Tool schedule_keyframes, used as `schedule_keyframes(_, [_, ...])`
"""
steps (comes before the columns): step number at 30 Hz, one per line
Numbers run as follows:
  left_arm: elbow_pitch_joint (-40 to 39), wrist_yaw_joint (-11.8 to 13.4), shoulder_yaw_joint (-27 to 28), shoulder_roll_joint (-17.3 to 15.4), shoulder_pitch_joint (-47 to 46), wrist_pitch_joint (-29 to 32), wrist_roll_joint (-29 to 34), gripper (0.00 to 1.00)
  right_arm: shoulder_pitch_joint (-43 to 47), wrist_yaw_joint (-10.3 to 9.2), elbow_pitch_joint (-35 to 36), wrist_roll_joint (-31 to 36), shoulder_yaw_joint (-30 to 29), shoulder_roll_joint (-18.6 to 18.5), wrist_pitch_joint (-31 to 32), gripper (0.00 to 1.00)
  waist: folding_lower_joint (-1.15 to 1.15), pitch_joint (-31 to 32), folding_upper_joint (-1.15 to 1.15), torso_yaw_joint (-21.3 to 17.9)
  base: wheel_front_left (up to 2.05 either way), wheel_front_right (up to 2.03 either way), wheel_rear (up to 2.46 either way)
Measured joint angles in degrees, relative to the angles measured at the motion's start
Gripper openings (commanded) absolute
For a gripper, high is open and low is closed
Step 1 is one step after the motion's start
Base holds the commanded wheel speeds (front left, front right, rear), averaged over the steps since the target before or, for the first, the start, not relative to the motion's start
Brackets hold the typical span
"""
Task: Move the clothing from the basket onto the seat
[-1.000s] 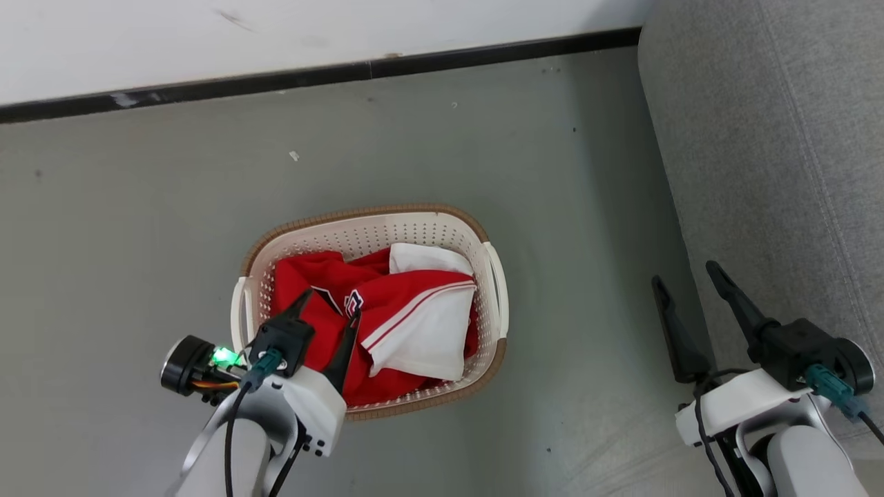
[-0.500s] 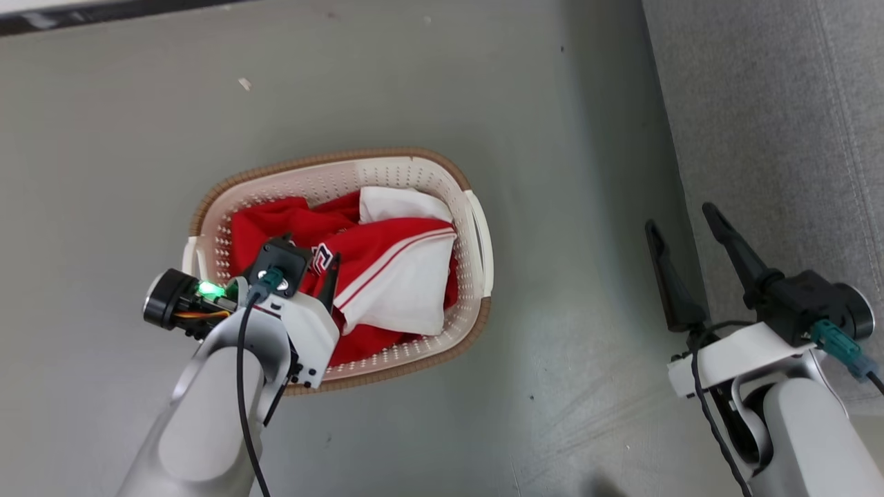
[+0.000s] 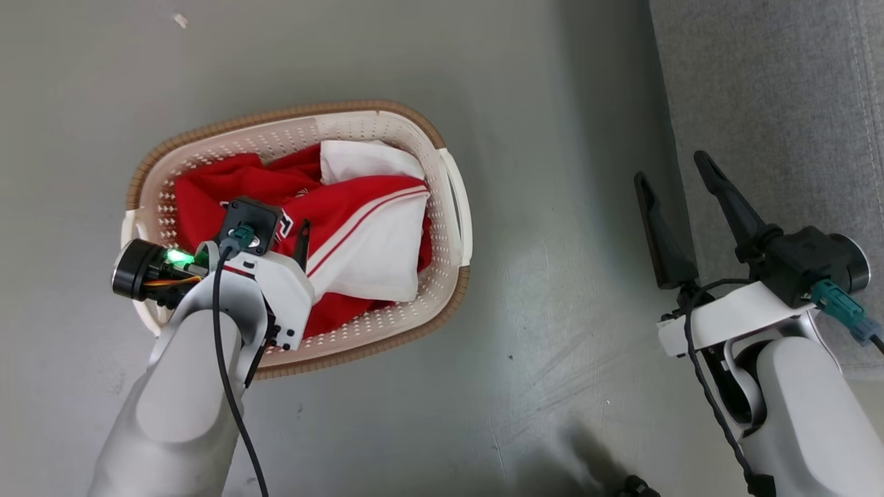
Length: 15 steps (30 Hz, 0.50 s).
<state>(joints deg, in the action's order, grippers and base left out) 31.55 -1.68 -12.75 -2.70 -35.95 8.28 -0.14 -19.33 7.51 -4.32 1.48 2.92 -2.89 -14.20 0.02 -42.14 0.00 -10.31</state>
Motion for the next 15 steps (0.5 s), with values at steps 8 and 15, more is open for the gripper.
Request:
schedule_keyframes(8, [1.51, -0.07, -0.02, 0.12, -2.32, 0.78, -0.85, 1.00, -2.68, 0.00, -0.09, -0.48, 0.74, 0.05, -0.01, 1.00, 0.00, -3.35, 0.00, -1.27, 0.00, 0.00, 0.00])
schedule_keyframes(15, [2.99, -1.09, -0.20, 0.11, -3.38, 1.92, -1.37, 1.00, -4.07, 0.00, -0.12, -1.57, 0.79, 0.10, -0.01, 1.00, 0.00, -5.65, 0.00, -2.19, 0.00, 0.00, 0.00])
